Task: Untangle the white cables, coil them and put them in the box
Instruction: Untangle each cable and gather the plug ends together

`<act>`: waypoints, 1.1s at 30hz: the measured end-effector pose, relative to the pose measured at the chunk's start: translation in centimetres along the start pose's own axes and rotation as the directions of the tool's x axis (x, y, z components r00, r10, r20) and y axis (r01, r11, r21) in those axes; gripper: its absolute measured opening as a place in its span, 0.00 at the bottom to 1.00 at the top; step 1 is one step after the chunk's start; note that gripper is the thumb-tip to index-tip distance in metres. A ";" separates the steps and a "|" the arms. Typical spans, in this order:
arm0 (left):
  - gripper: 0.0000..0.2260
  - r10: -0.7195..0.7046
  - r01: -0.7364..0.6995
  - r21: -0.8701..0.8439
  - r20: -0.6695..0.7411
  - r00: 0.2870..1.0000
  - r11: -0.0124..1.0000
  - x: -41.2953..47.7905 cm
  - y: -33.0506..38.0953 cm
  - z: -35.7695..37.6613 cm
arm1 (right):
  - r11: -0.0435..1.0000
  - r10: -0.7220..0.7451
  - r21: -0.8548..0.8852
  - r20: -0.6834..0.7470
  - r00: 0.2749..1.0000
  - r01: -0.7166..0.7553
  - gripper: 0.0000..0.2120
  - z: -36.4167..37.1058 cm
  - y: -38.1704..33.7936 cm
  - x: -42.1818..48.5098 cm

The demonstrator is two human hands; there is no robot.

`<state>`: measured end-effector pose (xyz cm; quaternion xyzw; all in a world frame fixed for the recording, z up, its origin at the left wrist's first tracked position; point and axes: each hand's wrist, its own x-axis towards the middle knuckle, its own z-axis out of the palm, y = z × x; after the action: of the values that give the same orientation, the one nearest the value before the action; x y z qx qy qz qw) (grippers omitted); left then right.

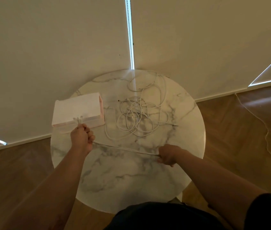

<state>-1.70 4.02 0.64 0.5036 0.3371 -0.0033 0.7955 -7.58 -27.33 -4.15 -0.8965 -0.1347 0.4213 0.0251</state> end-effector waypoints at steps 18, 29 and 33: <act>0.16 -0.099 0.096 -0.179 -0.008 0.995 0.979 2.3 -2.5 -4.1 | 1.000 -0.010 -0.015 0.047 0.999 0.011 0.15 1.2 0.7 1.4; 0.17 -0.151 0.152 -0.022 0.018 0.988 0.988 1.0 -3.8 -4.6 | 0.932 0.267 0.343 -0.440 0.858 -0.115 0.21 -2.8 3.5 5.3; 0.17 -0.142 0.143 -0.024 0.033 0.989 0.989 0.8 -3.8 -3.7 | 0.899 0.410 0.294 -0.303 0.860 -0.325 0.27 -3.3 5.5 6.0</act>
<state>-4.36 5.42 -3.79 0.4676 0.3599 -0.0634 0.8048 -0.19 -30.85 -7.38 -0.9577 0.0972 0.2608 0.0726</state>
